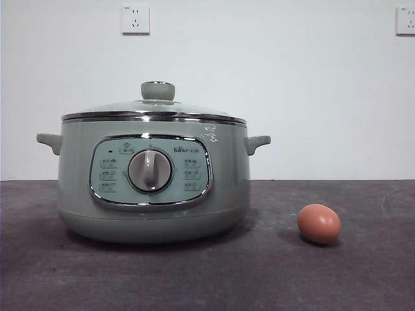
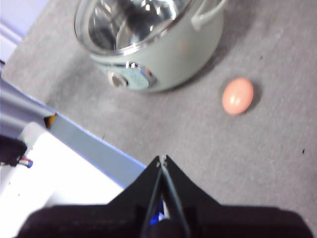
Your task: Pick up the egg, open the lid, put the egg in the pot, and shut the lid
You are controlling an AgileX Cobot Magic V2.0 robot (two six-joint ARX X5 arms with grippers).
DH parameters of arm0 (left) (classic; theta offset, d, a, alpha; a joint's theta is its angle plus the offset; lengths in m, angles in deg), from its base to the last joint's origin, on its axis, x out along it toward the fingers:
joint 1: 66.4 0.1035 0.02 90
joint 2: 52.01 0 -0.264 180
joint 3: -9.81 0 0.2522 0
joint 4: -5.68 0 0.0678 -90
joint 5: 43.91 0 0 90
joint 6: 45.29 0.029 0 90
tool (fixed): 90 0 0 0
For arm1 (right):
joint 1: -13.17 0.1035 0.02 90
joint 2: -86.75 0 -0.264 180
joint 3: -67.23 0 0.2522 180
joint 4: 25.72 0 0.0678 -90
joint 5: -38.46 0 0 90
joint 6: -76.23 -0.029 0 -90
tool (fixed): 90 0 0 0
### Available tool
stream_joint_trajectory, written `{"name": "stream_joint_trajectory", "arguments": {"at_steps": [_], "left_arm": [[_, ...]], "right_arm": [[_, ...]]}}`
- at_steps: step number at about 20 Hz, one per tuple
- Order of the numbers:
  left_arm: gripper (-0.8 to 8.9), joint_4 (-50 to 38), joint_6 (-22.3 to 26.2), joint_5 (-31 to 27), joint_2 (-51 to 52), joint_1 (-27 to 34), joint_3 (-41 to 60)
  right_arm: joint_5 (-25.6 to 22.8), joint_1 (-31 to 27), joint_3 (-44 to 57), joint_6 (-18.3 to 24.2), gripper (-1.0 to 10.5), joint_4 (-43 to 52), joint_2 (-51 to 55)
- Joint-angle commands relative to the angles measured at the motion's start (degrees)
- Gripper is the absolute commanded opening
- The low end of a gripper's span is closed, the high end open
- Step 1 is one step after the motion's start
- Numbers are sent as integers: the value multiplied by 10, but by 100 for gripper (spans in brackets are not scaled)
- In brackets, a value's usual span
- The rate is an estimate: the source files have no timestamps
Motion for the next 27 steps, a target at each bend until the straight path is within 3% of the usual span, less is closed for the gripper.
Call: {"name": "stream_joint_trajectory", "arguments": {"at_steps": [1, 2, 4, 5, 11, 16, 23, 27], "left_arm": [[21, -4, 17, -3, 0, 1, -1], [133, -5, 16, -15, 0, 1, -1], [500, -7, 14, -49, 0, 1, -1], [559, -7, 14, -59, 0, 1, -1], [564, -21, 14, -59, -2, 1, -1], [564, -25, 14, -59, -2, 1, -1], [564, -25, 14, -59, -2, 1, -1], [564, -25, 14, -59, -2, 1, -1]], "right_arm": [[1, 1, -1, 12, 67, 3, -1], [1, 1, -1, 10, 181, 3, -1], [1, 1, -1, 2, 473, 3, -2], [0, 1, -1, -4, 539, 4, -2], [-2, 1, -1, -15, 536, 18, -24], [-49, 24, -1, -24, 536, 58, -87], [-240, 143, -1, -71, 532, 155, -245], [-286, 189, -1, -101, 531, 223, -355]]}}
